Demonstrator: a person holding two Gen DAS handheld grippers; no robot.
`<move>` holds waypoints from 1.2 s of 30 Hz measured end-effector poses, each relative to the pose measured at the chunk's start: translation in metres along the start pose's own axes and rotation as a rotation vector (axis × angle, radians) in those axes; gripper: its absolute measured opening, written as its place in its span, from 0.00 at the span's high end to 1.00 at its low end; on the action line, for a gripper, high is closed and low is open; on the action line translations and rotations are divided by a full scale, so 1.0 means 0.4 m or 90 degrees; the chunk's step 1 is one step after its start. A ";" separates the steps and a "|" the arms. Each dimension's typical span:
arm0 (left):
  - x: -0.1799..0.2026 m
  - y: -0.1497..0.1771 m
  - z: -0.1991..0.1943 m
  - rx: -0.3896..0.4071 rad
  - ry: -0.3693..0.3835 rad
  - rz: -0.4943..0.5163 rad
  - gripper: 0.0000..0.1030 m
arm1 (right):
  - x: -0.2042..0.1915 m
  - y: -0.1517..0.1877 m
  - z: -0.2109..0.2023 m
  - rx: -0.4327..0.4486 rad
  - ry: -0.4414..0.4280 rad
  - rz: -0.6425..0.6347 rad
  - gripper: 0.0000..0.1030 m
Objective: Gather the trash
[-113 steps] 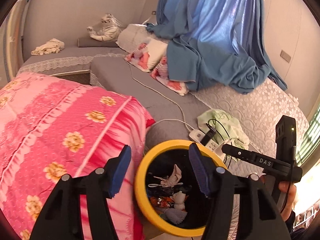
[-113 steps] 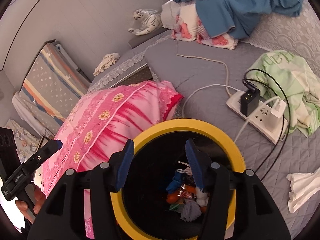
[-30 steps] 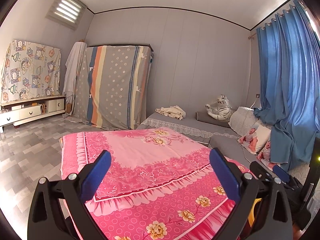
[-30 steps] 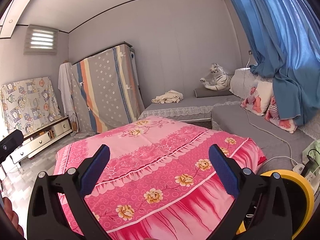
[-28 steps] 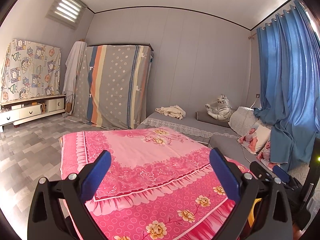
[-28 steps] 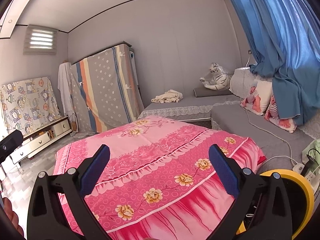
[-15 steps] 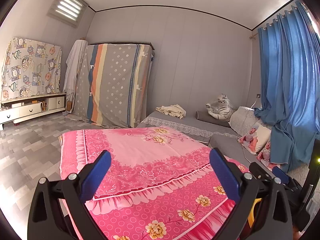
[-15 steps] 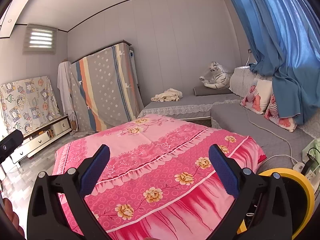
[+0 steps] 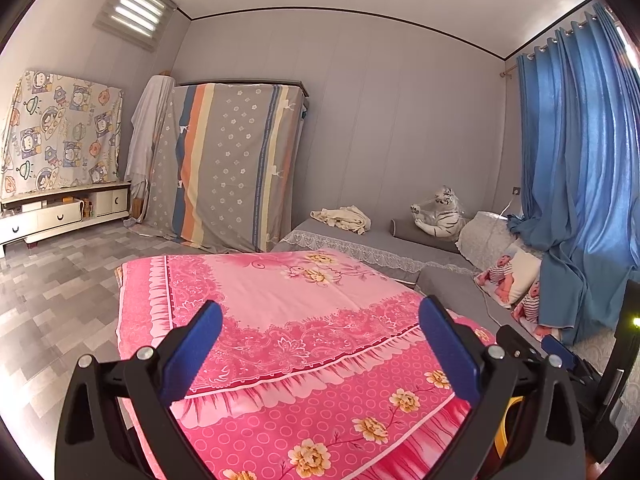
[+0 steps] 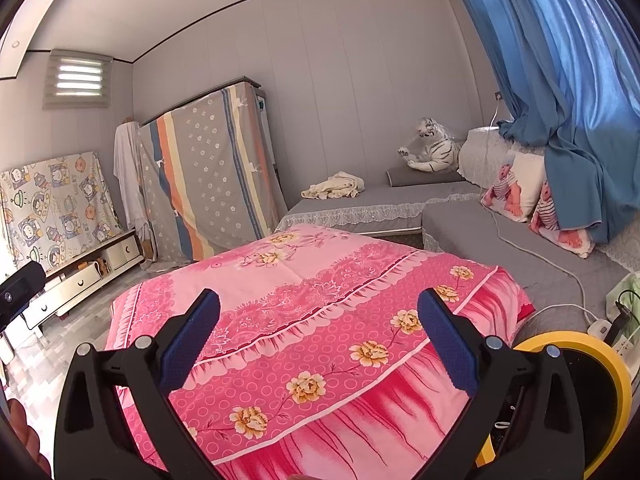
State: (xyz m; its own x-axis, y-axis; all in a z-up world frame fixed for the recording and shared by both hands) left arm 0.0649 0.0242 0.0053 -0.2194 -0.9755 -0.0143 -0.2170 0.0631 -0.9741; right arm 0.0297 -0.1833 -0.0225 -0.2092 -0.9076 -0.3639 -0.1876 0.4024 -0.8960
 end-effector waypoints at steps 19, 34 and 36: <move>0.009 0.000 0.004 -0.004 0.007 0.005 0.08 | 0.006 0.004 0.006 -0.004 0.001 0.004 0.08; 0.007 0.004 0.015 -0.013 0.012 0.000 0.08 | 0.011 0.020 0.014 -0.009 0.005 0.011 0.08; 0.006 0.004 0.016 -0.013 0.012 0.000 0.08 | 0.012 0.021 0.015 -0.009 0.006 0.011 0.08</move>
State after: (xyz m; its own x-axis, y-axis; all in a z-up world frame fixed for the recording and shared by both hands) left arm 0.0700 0.0207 0.0021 -0.2375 -0.9713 -0.0091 -0.2370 0.0671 -0.9692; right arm 0.0327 -0.1848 -0.0333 -0.2208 -0.8997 -0.3766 -0.1975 0.4194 -0.8861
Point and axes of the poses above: each gripper's, at about its wrist camera, not at the fingertips, and z roughly the way its jaws point, x to its right, y to its underside, the point moved 1 cm from there along z, roughly the way its jaws point, and after that the axes turned 12 degrees about z, right-handed, at the moved point
